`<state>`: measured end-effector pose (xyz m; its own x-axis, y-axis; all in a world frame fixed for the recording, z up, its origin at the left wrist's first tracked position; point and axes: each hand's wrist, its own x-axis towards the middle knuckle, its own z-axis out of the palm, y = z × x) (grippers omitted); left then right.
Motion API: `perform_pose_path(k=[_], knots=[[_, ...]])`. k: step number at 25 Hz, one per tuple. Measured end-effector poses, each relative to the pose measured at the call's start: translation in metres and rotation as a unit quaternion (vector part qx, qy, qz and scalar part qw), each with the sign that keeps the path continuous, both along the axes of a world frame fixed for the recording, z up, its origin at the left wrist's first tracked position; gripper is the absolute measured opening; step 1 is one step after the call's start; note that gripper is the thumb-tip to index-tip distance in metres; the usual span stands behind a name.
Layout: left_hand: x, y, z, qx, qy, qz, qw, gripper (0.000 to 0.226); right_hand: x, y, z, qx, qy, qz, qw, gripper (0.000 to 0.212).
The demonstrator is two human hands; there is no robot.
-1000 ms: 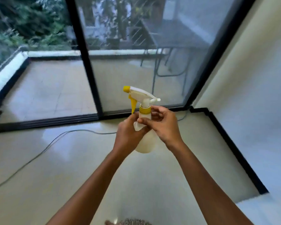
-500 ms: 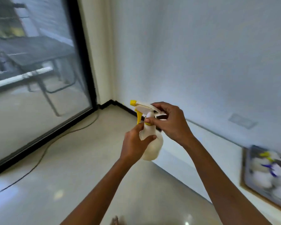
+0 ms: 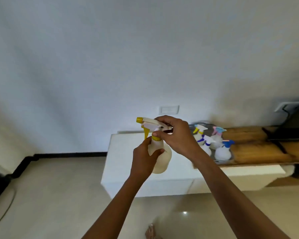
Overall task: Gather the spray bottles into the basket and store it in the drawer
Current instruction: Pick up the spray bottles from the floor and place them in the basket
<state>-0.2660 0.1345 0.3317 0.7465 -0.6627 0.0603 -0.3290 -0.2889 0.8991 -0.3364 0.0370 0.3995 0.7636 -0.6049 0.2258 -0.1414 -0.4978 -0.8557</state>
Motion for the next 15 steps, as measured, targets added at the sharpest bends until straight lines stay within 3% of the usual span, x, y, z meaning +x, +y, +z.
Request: perform_pose_path(k=[9,15], knots=[[0.067,-0.158,-0.024,0.064,0.005,-0.127,0.99,0.045,0.034,-0.153,-0.035,-0.045,0.082,-0.14,0.986,0.025],[0.08,-0.245,-0.025,0.071,0.004,-0.164,0.984,0.043,0.029,-0.245,-0.043,-0.046,0.084,-0.218,0.971,0.022]])
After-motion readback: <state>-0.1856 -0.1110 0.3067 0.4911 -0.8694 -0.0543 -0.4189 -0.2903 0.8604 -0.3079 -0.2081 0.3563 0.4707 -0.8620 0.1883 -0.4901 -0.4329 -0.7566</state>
